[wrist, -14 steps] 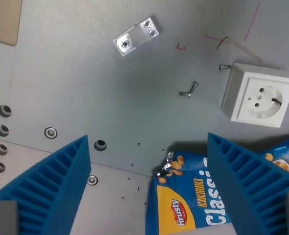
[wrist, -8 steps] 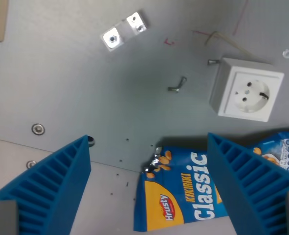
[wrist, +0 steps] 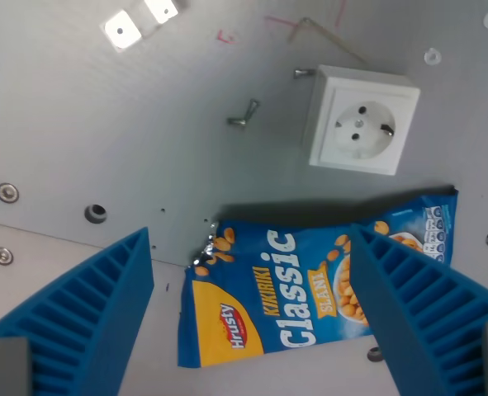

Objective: Move in base negative y

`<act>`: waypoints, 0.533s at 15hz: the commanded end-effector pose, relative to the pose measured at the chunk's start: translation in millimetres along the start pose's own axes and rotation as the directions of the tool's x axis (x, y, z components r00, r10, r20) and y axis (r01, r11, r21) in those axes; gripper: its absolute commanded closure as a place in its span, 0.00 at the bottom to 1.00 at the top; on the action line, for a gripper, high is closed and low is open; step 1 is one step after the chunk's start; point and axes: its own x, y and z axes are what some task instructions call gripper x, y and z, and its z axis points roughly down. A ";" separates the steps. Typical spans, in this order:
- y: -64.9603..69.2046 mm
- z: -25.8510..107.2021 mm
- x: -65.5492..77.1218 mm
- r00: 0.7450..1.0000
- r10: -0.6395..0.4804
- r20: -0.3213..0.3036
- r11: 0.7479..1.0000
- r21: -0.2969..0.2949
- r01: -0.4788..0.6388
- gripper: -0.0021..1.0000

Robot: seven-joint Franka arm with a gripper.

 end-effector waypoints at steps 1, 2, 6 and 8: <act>11.0 -3.2 -17.7 0.999 -0.017 -0.035 1.000 -0.004 0.016 0.00; 16.0 -3.0 -20.6 0.999 -0.017 -0.035 1.000 -0.004 0.016 0.00; 36.2 -2.3 -32.1 0.999 -0.017 -0.035 1.000 -0.004 0.016 0.00; 46.3 -1.9 -37.8 0.999 -0.017 -0.035 1.000 -0.004 0.016 0.00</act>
